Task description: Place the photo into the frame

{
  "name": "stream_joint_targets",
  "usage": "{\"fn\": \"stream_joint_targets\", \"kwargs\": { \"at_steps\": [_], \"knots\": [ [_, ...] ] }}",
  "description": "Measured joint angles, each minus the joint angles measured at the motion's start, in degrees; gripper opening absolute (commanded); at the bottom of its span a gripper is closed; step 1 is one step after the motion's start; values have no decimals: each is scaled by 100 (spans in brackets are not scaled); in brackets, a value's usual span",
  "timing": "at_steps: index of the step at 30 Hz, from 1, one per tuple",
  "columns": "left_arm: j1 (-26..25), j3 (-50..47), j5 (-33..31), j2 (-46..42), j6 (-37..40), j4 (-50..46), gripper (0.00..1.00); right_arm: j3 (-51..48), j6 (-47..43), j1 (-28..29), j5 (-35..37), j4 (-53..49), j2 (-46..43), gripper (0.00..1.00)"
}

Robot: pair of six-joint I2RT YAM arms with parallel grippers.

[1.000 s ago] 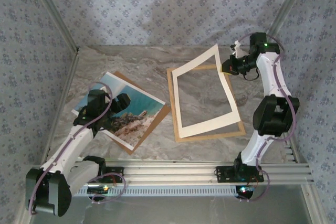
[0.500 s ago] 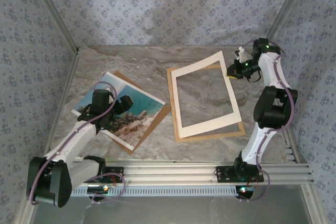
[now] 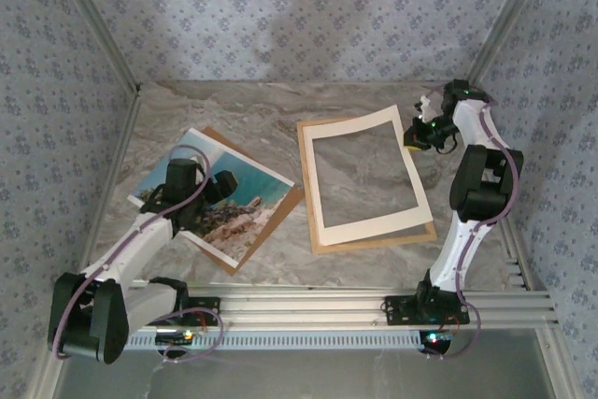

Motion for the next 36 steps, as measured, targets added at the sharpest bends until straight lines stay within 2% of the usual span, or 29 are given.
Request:
{"fn": "stream_joint_targets", "kwargs": {
  "at_steps": [6,16,24,36],
  "knots": [
    [-2,0,-24,4,2,26,88,-249,26,96,223,284,74,0],
    [-33,-11,-61,4,2,26,88,-293,127,234,704,586,243,10],
    [-33,-24,-63,4,2,26,88,-293,286,284,1123,599,527,28],
    [-33,-44,-153,4,87,13,89,-295,450,393,1609,647,433,44]
  ]
}}
